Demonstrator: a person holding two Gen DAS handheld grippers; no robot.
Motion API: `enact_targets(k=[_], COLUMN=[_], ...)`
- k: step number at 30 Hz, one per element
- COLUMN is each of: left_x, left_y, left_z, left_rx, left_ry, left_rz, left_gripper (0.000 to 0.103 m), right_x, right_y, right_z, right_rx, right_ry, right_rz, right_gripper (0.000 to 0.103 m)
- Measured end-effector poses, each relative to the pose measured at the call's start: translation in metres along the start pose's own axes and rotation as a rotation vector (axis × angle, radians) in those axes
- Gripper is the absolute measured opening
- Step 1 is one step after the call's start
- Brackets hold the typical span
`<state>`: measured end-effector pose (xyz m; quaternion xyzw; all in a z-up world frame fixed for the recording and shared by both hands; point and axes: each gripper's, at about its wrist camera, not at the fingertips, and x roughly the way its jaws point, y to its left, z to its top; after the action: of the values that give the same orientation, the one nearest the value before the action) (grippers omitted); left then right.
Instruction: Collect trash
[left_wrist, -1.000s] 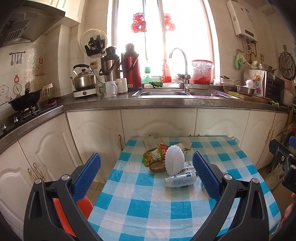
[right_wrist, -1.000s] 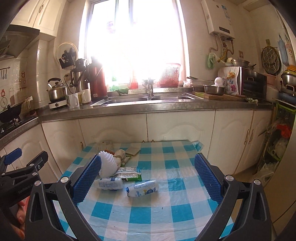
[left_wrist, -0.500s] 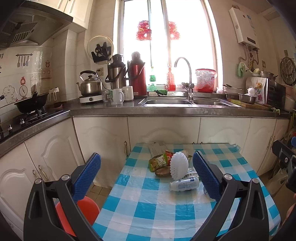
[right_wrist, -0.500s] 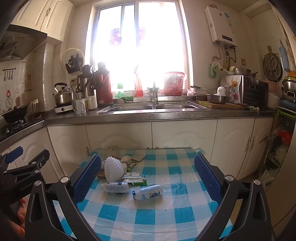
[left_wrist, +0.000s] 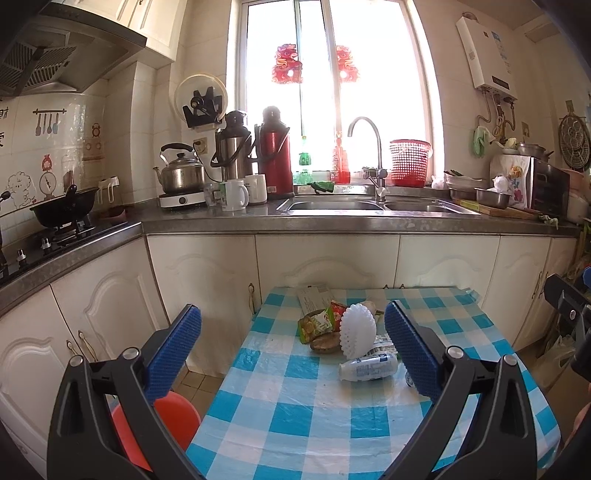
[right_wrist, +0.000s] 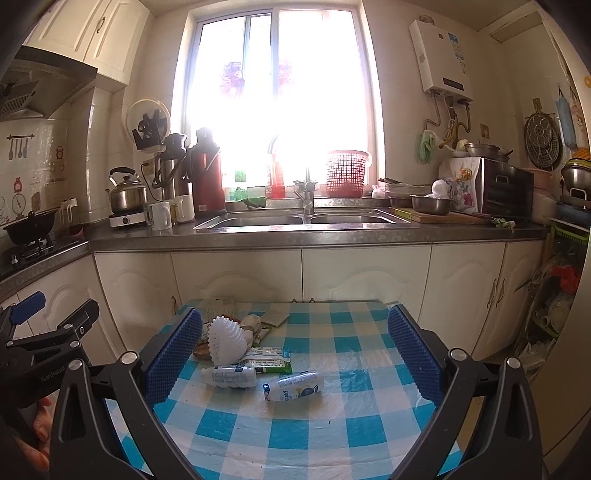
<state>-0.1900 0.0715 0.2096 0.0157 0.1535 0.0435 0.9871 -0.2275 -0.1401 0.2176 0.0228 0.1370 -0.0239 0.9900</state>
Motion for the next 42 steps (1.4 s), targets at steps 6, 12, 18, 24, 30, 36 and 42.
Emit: enact_targets(k=[6,12,18,24,30,36,42], left_x=[0.002,0.010,0.018,0.027,0.041,0.066,0.100], left_y=[0.001,0.000,-0.001,-0.003,-0.005,-0.002,0.003], left_z=[-0.001,-0.003,-0.007,-0.012,-0.021,-0.043,-0.072], left_rx=[0.000,0.004,0.007,0.010,0.014,0.005,0.019], left_ry=[0.010,0.034,0.049,0.068,0.100,0.160,0.253], left_rz=[0.002,0.007,0.010,0.012,0.016,0.001,-0.087], left_gripper=[0.100,0.100,0.100,0.100,0.100,0.100,0.100], right_x=[-0.003,0.000,0.004,0.008,0.025,0.066,0.102], right_y=[0.000,-0.002,-0.003,-0.004,-0.010,-0.015,-0.026], right_z=[-0.001,-0.002,-0.005,-0.006,-0.014,-0.041,-0.074], right_rx=[-0.011,-0.005,0.001,0.005,0.011,0.029,0.080], right_ry=[-0.018,-0.029,-0.029,-0.029,0.010,0.165,0.294], right_rz=[0.002,0.026,0.032,0.029,0.028,0.079,0.098], right_gripper=[0.099,0.099,0.099,0.099,0.099,0.099,0.099])
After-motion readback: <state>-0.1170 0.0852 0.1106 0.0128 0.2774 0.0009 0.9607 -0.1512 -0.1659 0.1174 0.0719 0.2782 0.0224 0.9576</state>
